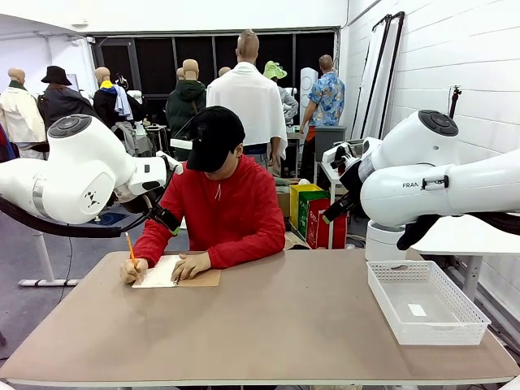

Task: Sort the paper based on its condition.
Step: If a person hands you a paper, place it in the Organizing basket , and if it's crumpled, put it in the Trash can.

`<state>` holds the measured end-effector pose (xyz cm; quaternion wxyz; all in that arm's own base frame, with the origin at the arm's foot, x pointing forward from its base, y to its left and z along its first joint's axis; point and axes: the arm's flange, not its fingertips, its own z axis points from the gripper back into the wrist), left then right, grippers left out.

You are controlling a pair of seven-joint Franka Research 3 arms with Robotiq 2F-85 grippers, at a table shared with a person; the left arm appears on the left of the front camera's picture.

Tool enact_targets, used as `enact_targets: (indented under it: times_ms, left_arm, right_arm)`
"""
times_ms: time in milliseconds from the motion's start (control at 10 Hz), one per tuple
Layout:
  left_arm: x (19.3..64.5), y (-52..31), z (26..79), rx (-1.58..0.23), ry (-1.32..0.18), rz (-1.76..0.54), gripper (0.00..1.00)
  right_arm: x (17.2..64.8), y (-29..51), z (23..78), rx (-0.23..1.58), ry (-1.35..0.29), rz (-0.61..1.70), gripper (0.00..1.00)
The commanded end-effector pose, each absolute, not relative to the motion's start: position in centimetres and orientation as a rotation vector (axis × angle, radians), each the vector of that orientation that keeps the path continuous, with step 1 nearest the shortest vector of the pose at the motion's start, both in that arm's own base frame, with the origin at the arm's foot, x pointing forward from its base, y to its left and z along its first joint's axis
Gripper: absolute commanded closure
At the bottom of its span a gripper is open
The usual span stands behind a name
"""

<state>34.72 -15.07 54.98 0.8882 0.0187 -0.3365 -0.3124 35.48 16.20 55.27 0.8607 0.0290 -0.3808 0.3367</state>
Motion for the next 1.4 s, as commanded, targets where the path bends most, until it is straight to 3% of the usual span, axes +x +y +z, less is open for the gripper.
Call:
enact_targets:
  times_ms: [0,1300]
  left_arm:
    - [34.69,-15.12,55.00,0.038,-0.700,-0.650,0.00]
    - [34.69,-15.12,55.00,0.038,-0.700,-0.650,0.00]
  right_arm:
    - [35.50,16.16,55.28,0.063,-0.799,0.706,0.00]
    - [35.50,16.16,55.28,0.063,-0.799,0.706,0.00]
